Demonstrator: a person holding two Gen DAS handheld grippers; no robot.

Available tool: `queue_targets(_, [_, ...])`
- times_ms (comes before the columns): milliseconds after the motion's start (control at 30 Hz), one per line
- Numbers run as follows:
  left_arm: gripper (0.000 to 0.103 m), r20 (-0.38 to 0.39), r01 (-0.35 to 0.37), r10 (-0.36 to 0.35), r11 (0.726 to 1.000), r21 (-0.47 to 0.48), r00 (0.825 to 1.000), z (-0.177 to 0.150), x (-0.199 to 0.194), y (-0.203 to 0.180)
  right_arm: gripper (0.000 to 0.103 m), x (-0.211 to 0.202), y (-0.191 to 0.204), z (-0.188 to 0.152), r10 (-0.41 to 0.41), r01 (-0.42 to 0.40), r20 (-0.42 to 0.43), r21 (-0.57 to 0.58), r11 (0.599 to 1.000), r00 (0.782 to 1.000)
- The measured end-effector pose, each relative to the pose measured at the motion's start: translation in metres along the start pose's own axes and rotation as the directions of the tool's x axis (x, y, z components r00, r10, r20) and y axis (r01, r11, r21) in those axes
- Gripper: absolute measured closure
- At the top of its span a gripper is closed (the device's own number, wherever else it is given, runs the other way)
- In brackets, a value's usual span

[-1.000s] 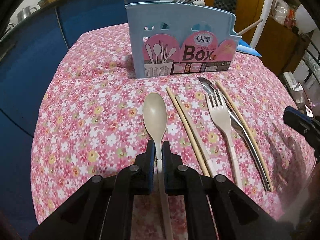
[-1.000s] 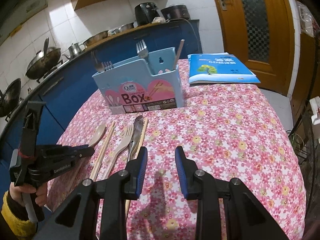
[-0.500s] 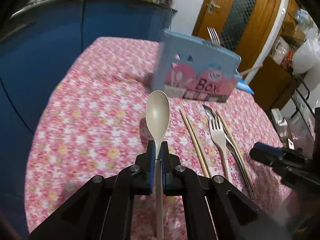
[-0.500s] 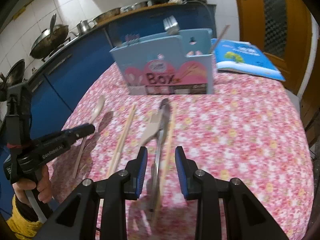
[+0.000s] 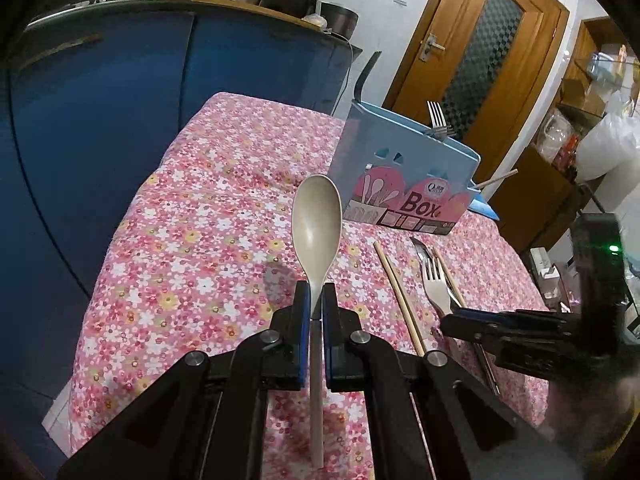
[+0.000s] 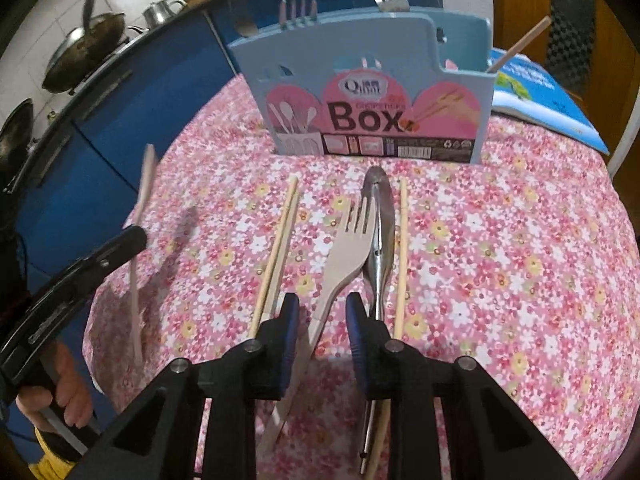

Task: Organize utensils
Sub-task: 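Lift the beige spoon and fork and carry both above the blue holder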

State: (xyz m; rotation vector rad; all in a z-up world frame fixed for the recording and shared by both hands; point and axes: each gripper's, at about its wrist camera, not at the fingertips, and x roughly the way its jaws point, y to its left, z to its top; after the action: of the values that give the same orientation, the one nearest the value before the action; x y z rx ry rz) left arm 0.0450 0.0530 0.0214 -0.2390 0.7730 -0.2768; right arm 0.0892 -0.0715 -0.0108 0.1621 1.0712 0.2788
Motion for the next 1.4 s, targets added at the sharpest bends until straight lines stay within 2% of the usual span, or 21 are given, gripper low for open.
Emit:
queue_targets(167, [0.100, 0.012, 0.010, -0.010, 1.000, -0.011, 1.000, 0.001, -0.002, 0.003, 0.077, 0.012, 0.000, 0.011, -0.004, 0.005, -0.018, 0.019, 1.000, 1.000])
queue_targets(267, [0.100, 0.022, 0.015, -0.015, 1.000, -0.005, 1.000, 0.001, -0.005, 0.002, 0.089, 0.017, -0.002, 0.017, -0.002, 0.003, -0.017, 0.027, 1.000, 1.000])
queue_targets(367, [0.100, 0.034, 0.020, -0.020, 1.000, 0.003, 0.999, 0.002, -0.006, -0.001, 0.090, 0.018, -0.006, 0.018, 0.017, -0.017, -0.008, 0.034, 0.999, 1.000])
queue_targets(600, [0.100, 0.076, 0.049, -0.050, 0.999, 0.010, 0.996, 0.009, -0.013, -0.011, 0.091, -0.011, -0.016, 0.005, 0.131, -0.137, 0.108, 0.047, 0.989, 0.985])
queue_targets(733, [0.100, 0.125, 0.064, -0.066, 0.998, 0.023, 0.990, 0.020, -0.020, -0.021, 0.091, -0.044, -0.017, 0.003, 0.160, -0.168, 0.232, 0.015, 0.986, 0.959])
queue_targets(867, [0.100, 0.167, 0.069, -0.075, 0.997, 0.039, 0.983, 0.038, -0.021, -0.030, 0.092, -0.075, -0.014, 0.008, 0.142, -0.143, 0.370, -0.026, 0.989, 0.918])
queue_targets(967, [0.100, 0.198, 0.077, -0.086, 0.996, 0.053, 0.976, 0.053, -0.019, -0.038, 0.092, -0.090, -0.018, 0.013, 0.127, -0.123, 0.437, -0.037, 0.992, 0.890])
queue_targets(1167, [0.100, 0.271, 0.096, -0.116, 0.992, 0.085, 0.956, 0.087, -0.016, -0.057, 0.096, -0.104, -0.031, 0.032, 0.073, -0.065, 0.517, -0.033, 0.997, 0.853])
queue_targets(1400, [0.100, 0.349, 0.099, -0.129, 0.990, 0.102, 0.928, 0.127, -0.007, -0.075, 0.096, -0.119, -0.035, 0.055, 0.041, -0.024, 0.582, -0.038, 0.999, 0.812])
